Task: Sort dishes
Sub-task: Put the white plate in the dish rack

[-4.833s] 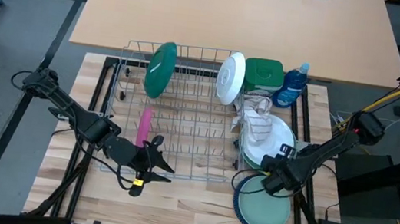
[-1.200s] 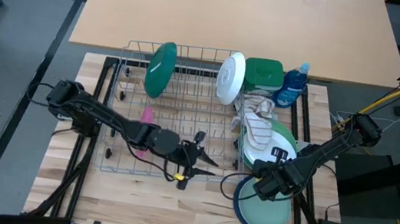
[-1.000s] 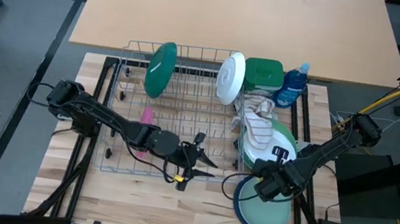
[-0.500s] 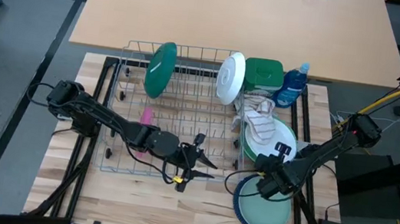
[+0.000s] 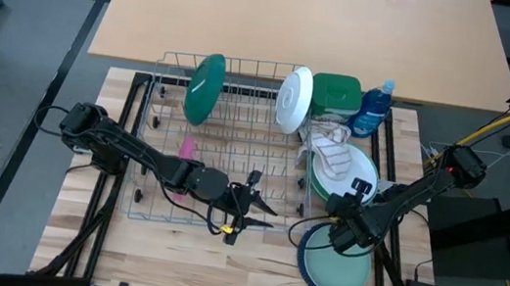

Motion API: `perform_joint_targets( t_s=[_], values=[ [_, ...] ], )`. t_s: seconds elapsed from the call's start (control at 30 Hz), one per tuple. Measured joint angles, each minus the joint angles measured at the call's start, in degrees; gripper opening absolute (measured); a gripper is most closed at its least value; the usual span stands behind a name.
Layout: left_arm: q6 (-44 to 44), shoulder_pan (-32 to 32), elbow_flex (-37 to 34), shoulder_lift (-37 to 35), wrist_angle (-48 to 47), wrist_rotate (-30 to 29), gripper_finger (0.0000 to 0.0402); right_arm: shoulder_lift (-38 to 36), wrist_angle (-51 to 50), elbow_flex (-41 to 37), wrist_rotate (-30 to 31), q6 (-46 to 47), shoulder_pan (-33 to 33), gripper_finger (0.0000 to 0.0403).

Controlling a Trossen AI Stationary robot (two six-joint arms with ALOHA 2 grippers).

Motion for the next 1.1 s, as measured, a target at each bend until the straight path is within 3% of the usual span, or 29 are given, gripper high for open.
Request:
perform_joint_targets(
  t_s=[0.5, 1.1],
  values=[
    [0.0, 0.0, 0.0, 0.0, 0.0, 0.0, 0.0117, 0.0, 7.9, -7.6, 2.5, -0.1, 0.0, 0.0051],
    [0.0, 0.1, 0.0, 0.0, 0.0, 0.0, 0.0117, 0.0, 7.9, -9.3, 4.2, -0.2, 0.0, 0.0106]
  ],
)
